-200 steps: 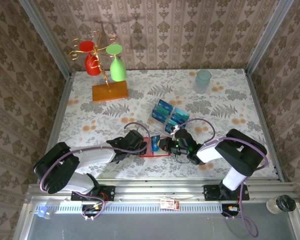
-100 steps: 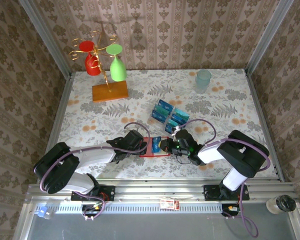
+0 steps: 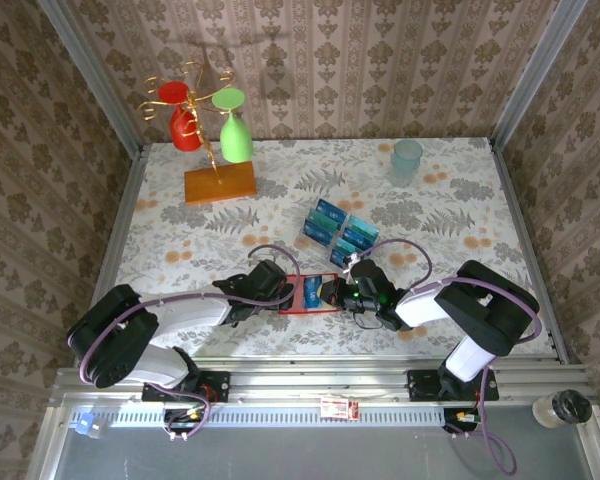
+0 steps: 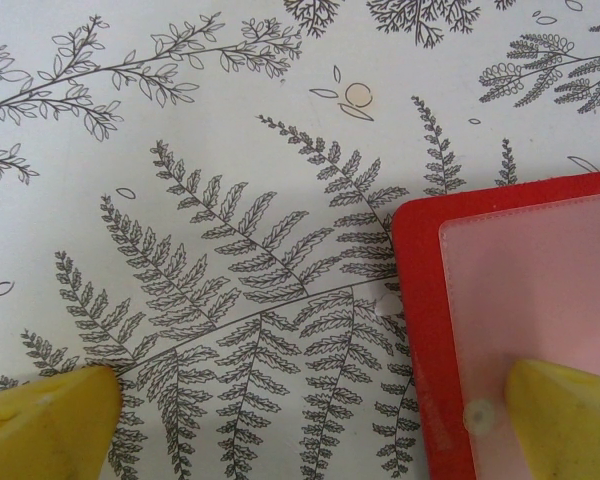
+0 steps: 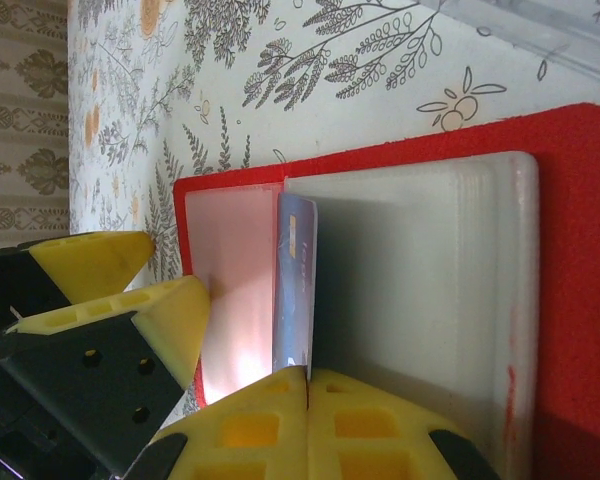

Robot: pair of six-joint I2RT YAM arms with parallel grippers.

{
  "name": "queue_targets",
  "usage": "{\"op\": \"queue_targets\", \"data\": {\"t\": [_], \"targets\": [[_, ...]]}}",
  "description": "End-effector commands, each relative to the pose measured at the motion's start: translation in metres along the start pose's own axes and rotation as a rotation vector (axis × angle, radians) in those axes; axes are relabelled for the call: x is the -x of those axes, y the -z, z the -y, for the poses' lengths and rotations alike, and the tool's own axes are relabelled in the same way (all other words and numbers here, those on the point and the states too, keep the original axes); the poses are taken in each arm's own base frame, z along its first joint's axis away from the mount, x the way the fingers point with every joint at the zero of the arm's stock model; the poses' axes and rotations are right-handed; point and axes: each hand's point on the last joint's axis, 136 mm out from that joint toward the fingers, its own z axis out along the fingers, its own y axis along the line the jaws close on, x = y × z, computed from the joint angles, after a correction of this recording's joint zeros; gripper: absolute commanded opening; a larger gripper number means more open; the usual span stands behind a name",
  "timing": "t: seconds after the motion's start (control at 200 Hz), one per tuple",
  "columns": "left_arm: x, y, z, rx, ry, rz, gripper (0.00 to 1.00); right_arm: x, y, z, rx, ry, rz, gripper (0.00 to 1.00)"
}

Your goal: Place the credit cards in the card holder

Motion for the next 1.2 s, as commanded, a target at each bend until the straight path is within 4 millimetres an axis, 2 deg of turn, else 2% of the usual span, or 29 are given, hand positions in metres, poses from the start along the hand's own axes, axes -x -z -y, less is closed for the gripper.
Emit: {"op": "queue_targets", "data": {"t": [0.0, 0.5, 0.565, 0.675, 0.77, 0.81, 0.925, 1.01, 1.11, 1.195], "targets": [[-0.007, 0.0, -0.007, 0.025, 0.008, -0.016, 1.0, -0.01, 0.001, 0.015, -0.057, -0.013, -0.045, 0.0], [-0.009, -0.001, -0.008, 0.024, 0.011, -0.02, 1.0, -0.018, -0.013, 0.017, -0.075, -0.007, -0.117, 0.0], [-0.009, -0.001, -0.007, 0.023, 0.01, -0.019, 1.0, -0.019, -0.014, 0.015, -0.072, -0.001, -0.13, 0.08], [-0.008, -0.001, -0.007, 0.023, 0.011, -0.018, 1.0, -0.016, -0.009, 0.014, -0.082, 0.018, -0.144, 0.32], [-0.009, -0.002, -0.007, 0.024, 0.011, -0.021, 1.0, -0.005, 0.001, 0.008, -0.089, 0.039, -0.137, 0.45], [-0.009, -0.002, -0.007, 0.024, 0.011, -0.02, 1.0, 0.0, 0.006, 0.006, -0.099, 0.053, -0.131, 0.47], [-0.007, -0.001, -0.006, 0.02, 0.011, -0.018, 1.0, 0.013, 0.021, -0.003, -0.137, 0.112, -0.122, 0.46], [-0.003, 0.002, -0.005, 0.016, 0.013, -0.01, 1.0, 0.017, 0.026, -0.01, -0.16, 0.156, -0.132, 0.37], [0.002, 0.007, -0.004, 0.008, 0.013, 0.001, 1.0, 0.02, 0.027, -0.016, -0.169, 0.186, -0.147, 0.23], [0.008, 0.012, -0.003, 0.0, 0.014, 0.013, 1.0, 0.02, 0.025, -0.02, -0.175, 0.203, -0.16, 0.2]]}}
